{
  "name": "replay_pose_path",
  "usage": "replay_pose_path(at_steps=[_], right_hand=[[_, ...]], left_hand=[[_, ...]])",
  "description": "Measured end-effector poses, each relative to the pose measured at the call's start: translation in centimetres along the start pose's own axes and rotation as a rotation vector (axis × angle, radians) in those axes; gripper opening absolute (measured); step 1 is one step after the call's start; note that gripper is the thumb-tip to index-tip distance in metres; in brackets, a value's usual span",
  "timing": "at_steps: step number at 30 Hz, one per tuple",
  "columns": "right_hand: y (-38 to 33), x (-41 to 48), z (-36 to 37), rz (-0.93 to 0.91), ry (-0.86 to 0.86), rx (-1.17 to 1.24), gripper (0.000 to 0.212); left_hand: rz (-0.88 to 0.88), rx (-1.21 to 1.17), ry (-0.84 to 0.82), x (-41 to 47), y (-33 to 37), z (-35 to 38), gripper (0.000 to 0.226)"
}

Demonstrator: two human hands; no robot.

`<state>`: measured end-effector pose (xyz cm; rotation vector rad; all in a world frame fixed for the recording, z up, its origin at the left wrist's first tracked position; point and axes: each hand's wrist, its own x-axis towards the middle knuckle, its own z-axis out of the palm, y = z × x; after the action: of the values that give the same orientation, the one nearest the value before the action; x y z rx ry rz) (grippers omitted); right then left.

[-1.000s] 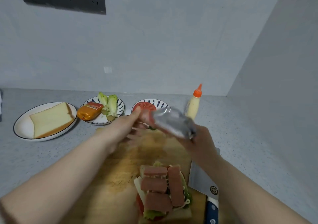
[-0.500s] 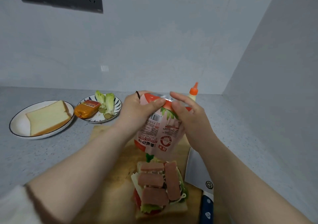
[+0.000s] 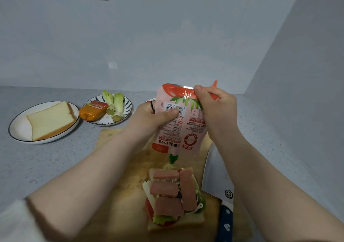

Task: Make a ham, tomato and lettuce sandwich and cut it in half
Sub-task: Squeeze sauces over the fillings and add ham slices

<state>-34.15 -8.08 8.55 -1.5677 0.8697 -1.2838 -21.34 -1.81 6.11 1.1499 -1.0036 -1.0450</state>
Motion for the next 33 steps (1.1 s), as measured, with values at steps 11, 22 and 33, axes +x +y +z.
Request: replay_pose_path(at_steps=[11,22,33], right_hand=[[3.2,-2.1,-1.7,0.304,-0.51,0.269,0.025],[3.9,-3.1,-0.7,0.248,-0.368,0.161,0.014],[4.6,-3.0,1.0,0.292,-0.346,0.172,0.019]], left_hand=[[0.042,-0.174,0.144,-0.4,-0.1,0.4,0.006],[-0.022,0.409,-0.033,-1.6,-2.3,-2.3,0.028],[0.053,0.689,-0.016,-1.6,-3.0,-3.4,0.041]])
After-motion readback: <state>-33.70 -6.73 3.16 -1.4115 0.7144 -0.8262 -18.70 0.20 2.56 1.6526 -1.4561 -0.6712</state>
